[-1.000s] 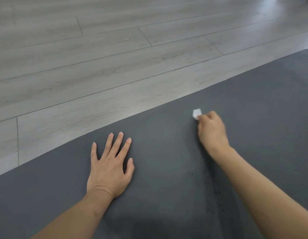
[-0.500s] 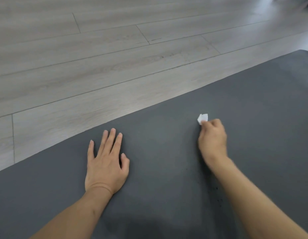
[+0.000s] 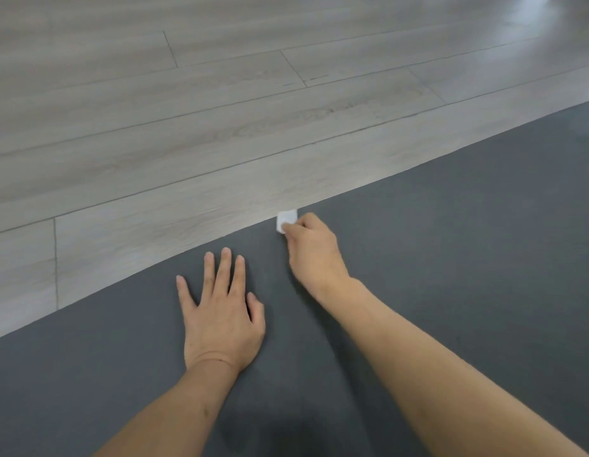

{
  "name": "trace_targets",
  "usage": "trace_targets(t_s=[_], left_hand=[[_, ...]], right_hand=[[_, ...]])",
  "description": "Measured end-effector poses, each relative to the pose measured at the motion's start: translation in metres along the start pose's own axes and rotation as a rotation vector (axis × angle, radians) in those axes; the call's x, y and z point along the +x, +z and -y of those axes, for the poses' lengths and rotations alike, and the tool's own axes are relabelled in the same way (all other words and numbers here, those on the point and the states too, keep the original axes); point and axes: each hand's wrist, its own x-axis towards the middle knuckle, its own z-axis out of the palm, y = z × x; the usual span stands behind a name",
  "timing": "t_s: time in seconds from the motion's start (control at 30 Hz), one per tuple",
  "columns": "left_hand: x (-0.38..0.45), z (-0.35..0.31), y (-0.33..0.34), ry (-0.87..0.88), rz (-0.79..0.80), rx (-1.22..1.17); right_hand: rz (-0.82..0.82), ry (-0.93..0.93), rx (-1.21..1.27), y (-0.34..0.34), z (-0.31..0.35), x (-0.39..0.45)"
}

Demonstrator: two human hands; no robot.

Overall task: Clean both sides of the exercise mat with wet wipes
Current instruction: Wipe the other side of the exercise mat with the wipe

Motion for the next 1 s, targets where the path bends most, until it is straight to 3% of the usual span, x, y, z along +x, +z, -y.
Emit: trace_targets(t_s=[0.07, 0.13, 0.2, 0.3, 0.37, 0.43, 0.53, 0.57, 0.63, 0.73, 0.8, 0.87, 0.97, 1.0], left_hand=[[0.000, 0.000, 0.000, -0.002, -0.012, -0.004], [-0.001, -0.001, 0.000, 0.002, 0.009, 0.001], [0.000, -0.001, 0.000, 0.002, 0.027, 0.002], [0.001, -0.002, -0.003, 0.006, 0.048, 0.001], [0.001, -0.002, -0.003, 0.008, 0.063, 0.001], [0.000, -0.001, -0.003, 0.009, 0.053, -0.006], [0.000, -0.001, -0.004, 0.008, 0.051, -0.009], [-0.001, 0.000, -0.004, 0.006, 0.054, -0.013], [-0.001, -0.001, -0.004, 0.008, 0.058, -0.016], [0.001, -0.002, -0.005, 0.013, 0.064, -0.014], [0.001, -0.003, -0.005, 0.016, 0.060, -0.014], [0.001, -0.002, -0.005, 0.023, 0.054, -0.014], [-0.001, 0.001, -0.003, 0.051, 0.051, 0.006], [-0.002, 0.002, -0.003, 0.060, 0.051, 0.009]], right_hand=[[0.195, -0.326, -0.053, 0.010, 0.022, -0.010], [0.236, -0.372, -0.030, -0.004, 0.009, 0.005], [0.170, -0.197, -0.130, -0.022, -0.035, 0.027], [-0.043, 0.266, -0.251, -0.058, -0.105, 0.044], [-0.125, 0.370, -0.266, -0.056, -0.093, 0.035], [-0.055, 0.210, -0.204, -0.032, -0.045, 0.014], [0.200, -0.285, -0.100, 0.000, 0.018, -0.035], [0.238, -0.337, -0.090, -0.004, 0.016, -0.036], [0.140, -0.214, -0.163, -0.024, -0.024, -0.019], [-0.027, 0.190, -0.282, -0.065, -0.099, 0.005], [-0.144, 0.370, -0.195, -0.068, -0.103, 0.001], [-0.074, 0.305, -0.129, -0.045, -0.059, -0.021], [0.221, -0.071, -0.053, -0.020, 0.011, -0.072], [0.229, -0.180, -0.059, -0.022, 0.008, -0.076]])
